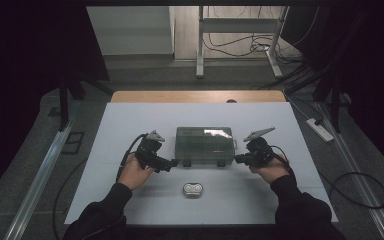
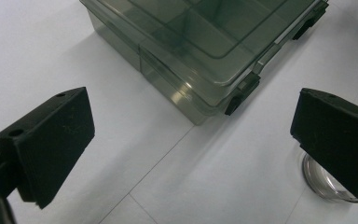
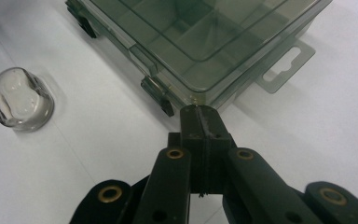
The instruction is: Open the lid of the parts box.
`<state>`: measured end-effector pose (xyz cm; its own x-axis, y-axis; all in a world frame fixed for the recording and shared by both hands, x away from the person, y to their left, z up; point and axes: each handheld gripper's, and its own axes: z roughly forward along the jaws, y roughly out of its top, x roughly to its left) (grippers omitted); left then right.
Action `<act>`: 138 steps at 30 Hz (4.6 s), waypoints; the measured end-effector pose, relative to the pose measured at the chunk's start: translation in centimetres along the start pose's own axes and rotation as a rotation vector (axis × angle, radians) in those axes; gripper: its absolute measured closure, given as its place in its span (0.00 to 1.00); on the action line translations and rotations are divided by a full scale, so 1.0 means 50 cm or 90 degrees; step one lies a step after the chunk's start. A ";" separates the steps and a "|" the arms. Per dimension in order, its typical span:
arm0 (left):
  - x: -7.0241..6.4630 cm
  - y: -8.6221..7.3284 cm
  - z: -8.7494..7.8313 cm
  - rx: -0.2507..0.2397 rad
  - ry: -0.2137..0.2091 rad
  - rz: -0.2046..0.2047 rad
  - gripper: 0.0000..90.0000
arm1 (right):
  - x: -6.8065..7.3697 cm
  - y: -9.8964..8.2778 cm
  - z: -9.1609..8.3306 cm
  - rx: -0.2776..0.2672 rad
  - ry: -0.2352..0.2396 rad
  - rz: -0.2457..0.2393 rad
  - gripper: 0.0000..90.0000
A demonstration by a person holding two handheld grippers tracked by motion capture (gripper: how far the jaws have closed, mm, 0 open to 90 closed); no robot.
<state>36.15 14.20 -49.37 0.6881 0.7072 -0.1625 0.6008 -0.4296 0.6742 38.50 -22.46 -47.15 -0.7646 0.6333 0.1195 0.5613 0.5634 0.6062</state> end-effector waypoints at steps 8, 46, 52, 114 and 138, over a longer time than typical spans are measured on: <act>-0.001 0.000 0.002 -0.005 -0.005 0.002 0.00 | 0.005 0.010 -0.017 -0.035 -0.005 0.000 1.00; -0.032 0.023 0.019 -0.047 -0.045 0.049 0.00 | 0.007 0.059 -0.041 -0.131 -0.023 -0.003 1.00; -0.039 0.029 0.023 -0.046 -0.049 0.071 0.03 | 0.002 0.063 -0.045 -0.139 -0.023 0.001 1.00; -0.071 0.047 0.086 -0.027 -0.034 0.104 0.99 | -0.036 0.135 -0.040 -0.184 -0.052 -0.002 1.00; -0.074 0.050 0.085 -0.018 -0.027 0.110 1.00 | -0.063 0.178 -0.022 -0.196 -0.048 0.007 0.99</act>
<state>36.85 8.11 -50.16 0.7971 0.5995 -0.0720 0.4607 -0.5268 0.7143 45.55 -20.01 -41.27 -0.7272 0.6823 0.0749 0.4381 0.3774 0.8158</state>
